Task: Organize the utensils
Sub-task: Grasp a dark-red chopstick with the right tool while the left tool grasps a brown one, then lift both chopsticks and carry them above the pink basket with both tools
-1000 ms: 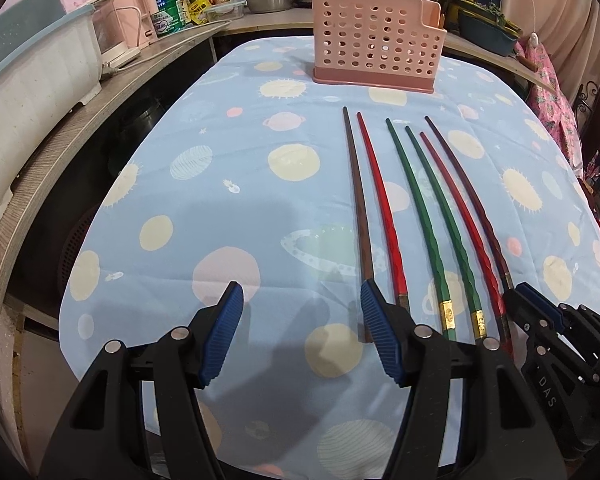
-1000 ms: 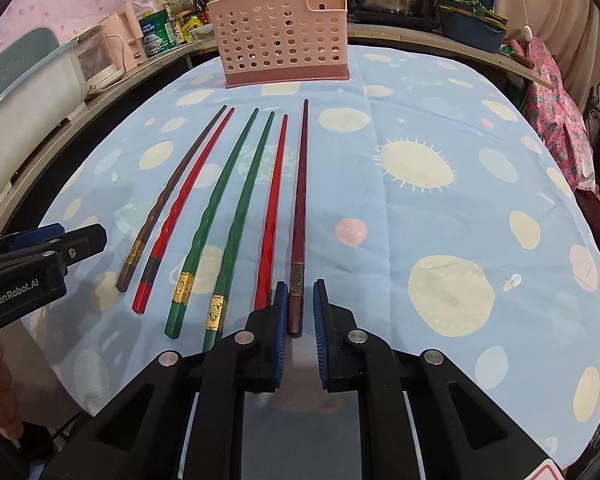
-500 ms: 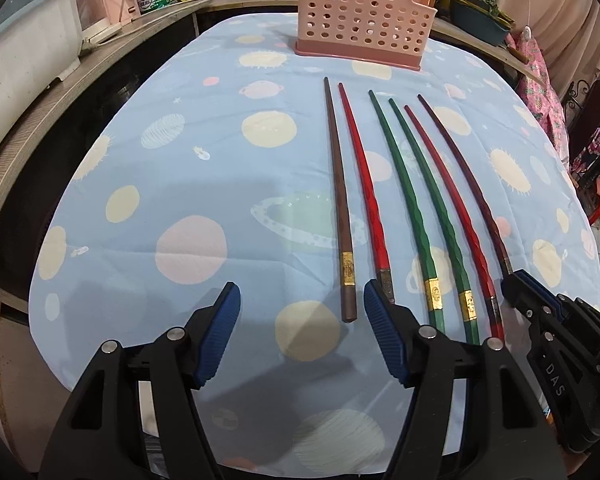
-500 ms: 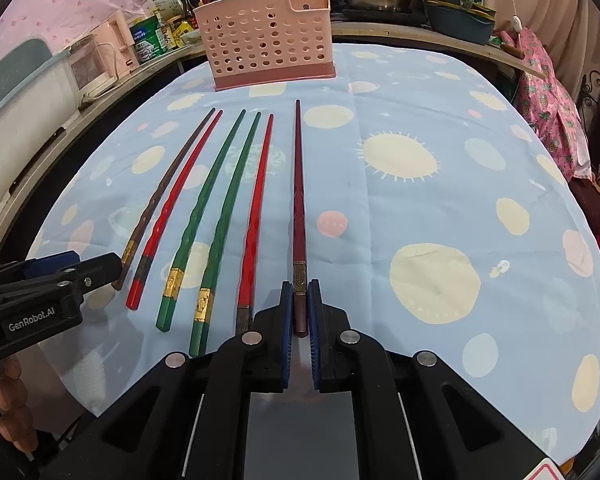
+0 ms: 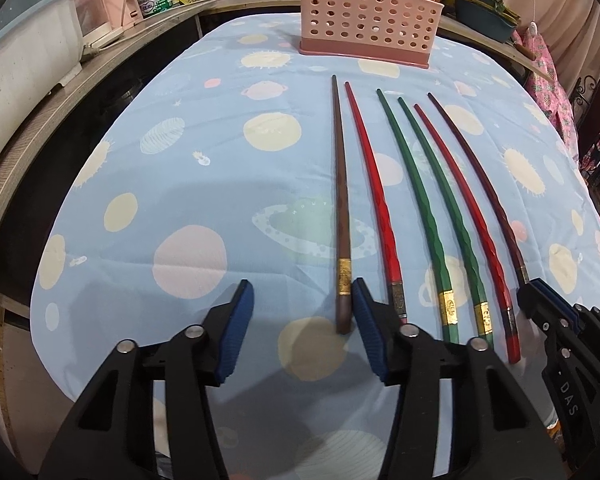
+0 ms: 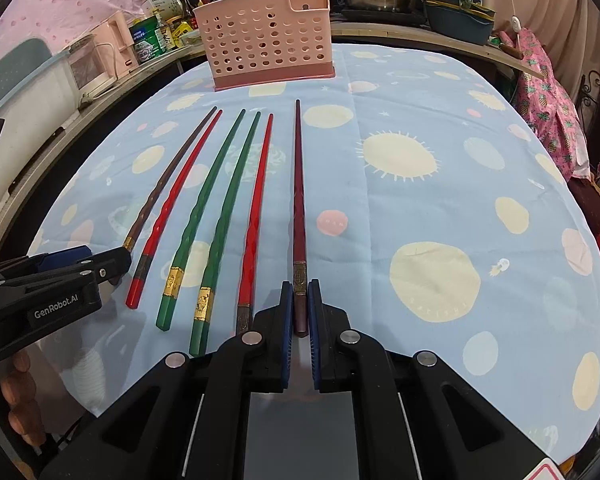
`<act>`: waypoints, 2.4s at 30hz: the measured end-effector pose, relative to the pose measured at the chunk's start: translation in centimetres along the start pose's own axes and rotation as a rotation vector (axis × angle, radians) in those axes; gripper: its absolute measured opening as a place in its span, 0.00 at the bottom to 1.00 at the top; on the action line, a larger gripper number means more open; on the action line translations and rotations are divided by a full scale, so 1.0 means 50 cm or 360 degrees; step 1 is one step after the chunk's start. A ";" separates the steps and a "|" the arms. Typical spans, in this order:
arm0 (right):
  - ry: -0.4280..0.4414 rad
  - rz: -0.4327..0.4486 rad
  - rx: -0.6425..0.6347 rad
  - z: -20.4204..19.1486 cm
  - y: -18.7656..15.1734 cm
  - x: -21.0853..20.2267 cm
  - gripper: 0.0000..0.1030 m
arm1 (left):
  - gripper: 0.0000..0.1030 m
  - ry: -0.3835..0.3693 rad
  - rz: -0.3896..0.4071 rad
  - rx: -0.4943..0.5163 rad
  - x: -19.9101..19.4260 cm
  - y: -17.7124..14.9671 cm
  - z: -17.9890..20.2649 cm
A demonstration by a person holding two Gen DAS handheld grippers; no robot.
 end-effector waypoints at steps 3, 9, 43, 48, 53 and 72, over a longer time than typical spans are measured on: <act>0.0000 0.0000 0.0000 0.000 0.000 0.000 0.07 | 0.29 -0.0001 0.0004 0.0008 -0.001 0.000 0.000; -0.0002 0.0001 -0.0003 -0.001 -0.001 0.000 0.07 | 0.09 -0.0020 0.0002 0.0014 -0.002 0.001 0.001; 0.0112 0.0320 0.0084 -0.003 0.126 -0.175 0.07 | 0.07 -0.0129 0.0275 -0.0069 -0.185 0.086 -0.031; 0.0116 0.0444 0.0091 0.006 0.191 -0.227 0.07 | 0.07 -0.0113 0.0368 -0.0080 -0.228 0.134 -0.049; 0.0151 0.0562 0.0086 0.002 0.265 -0.272 0.07 | 0.07 -0.0098 0.0475 -0.0086 -0.273 0.198 -0.065; 0.0292 0.0733 0.0107 -0.036 0.481 -0.290 0.07 | 0.07 -0.0112 0.0663 -0.0120 -0.329 0.456 -0.094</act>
Point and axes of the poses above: each gripper's, at about its wrist camera, not at the fingertips, and x roughly the way its jaws point, z to its right, y to its top, the point moved 10 cm from there along x, roughly the way its jaws point, and after that the axes turned 8 degrees about x, right-handed, at the moved point
